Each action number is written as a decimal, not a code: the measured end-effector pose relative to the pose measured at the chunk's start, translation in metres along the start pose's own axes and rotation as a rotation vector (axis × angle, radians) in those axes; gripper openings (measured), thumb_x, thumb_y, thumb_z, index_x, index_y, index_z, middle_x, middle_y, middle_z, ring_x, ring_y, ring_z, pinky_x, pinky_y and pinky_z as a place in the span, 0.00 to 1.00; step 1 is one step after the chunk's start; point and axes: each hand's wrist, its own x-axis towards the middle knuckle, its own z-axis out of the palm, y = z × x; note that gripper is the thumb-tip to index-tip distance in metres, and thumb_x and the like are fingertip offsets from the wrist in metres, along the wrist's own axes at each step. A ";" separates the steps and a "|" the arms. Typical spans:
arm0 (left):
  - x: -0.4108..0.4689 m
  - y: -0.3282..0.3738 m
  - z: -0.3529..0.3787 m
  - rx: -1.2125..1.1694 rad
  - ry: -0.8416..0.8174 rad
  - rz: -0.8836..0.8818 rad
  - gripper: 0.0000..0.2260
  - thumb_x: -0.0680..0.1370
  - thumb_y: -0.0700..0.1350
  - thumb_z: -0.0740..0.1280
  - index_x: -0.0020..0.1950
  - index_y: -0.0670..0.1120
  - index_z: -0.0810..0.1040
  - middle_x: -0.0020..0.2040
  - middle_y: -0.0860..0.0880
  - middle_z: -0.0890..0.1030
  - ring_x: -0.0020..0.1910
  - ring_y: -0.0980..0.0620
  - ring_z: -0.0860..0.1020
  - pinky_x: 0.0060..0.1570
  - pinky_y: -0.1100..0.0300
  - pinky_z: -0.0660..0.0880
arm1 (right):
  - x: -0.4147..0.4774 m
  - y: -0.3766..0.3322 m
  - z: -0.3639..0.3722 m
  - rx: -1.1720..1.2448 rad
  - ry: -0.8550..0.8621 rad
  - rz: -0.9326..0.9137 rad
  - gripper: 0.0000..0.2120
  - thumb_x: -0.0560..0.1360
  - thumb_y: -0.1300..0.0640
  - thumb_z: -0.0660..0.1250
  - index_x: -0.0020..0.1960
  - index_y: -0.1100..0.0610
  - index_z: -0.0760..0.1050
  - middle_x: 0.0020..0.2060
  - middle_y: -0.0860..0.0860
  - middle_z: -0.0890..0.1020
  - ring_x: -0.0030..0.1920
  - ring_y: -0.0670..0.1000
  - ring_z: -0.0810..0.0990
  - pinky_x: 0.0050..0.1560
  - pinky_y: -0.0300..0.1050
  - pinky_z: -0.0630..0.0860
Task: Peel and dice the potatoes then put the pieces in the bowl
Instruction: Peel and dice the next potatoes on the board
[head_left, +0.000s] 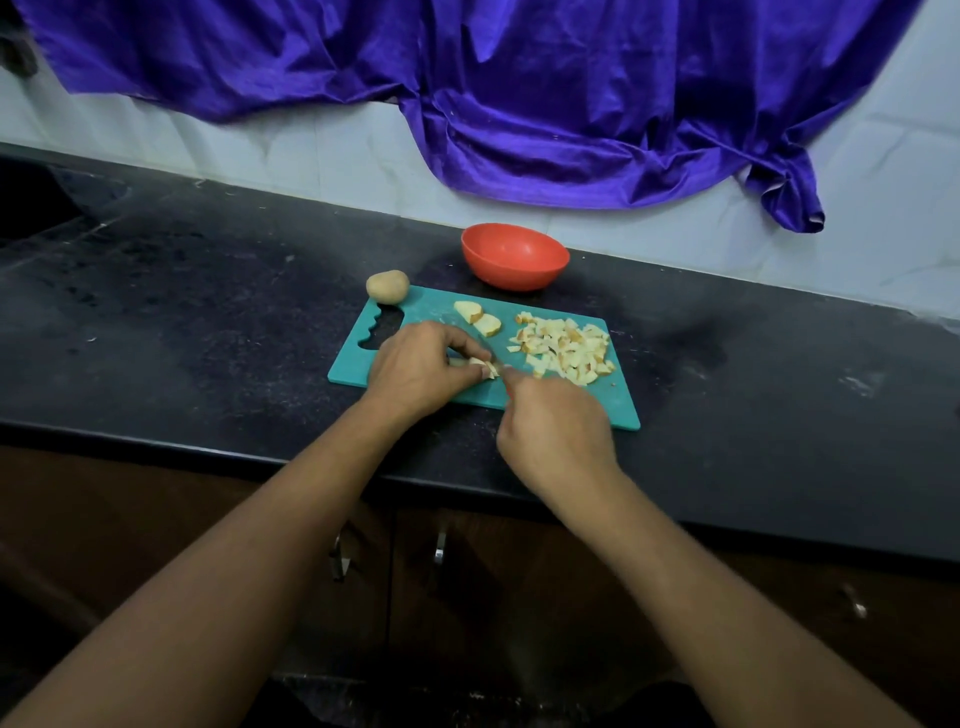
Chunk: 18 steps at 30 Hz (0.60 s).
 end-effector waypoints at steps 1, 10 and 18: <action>0.000 0.000 0.000 0.001 0.001 -0.002 0.05 0.73 0.55 0.77 0.48 0.60 0.87 0.31 0.64 0.76 0.34 0.61 0.73 0.39 0.59 0.68 | -0.005 0.001 0.008 -0.026 0.024 -0.021 0.26 0.83 0.52 0.62 0.80 0.49 0.64 0.51 0.53 0.80 0.50 0.54 0.79 0.42 0.50 0.73; -0.004 0.001 -0.002 -0.001 0.019 0.010 0.06 0.73 0.55 0.77 0.50 0.59 0.87 0.30 0.63 0.75 0.34 0.59 0.74 0.37 0.59 0.67 | 0.011 0.028 0.003 0.389 -0.027 0.122 0.18 0.83 0.50 0.64 0.72 0.43 0.75 0.47 0.46 0.81 0.40 0.47 0.78 0.35 0.44 0.70; -0.003 -0.002 0.000 -0.048 0.021 -0.014 0.04 0.71 0.54 0.79 0.45 0.59 0.86 0.35 0.62 0.82 0.40 0.60 0.80 0.46 0.54 0.79 | 0.027 0.013 -0.032 0.313 -0.046 0.070 0.14 0.79 0.55 0.66 0.62 0.47 0.82 0.59 0.49 0.82 0.52 0.51 0.78 0.54 0.50 0.79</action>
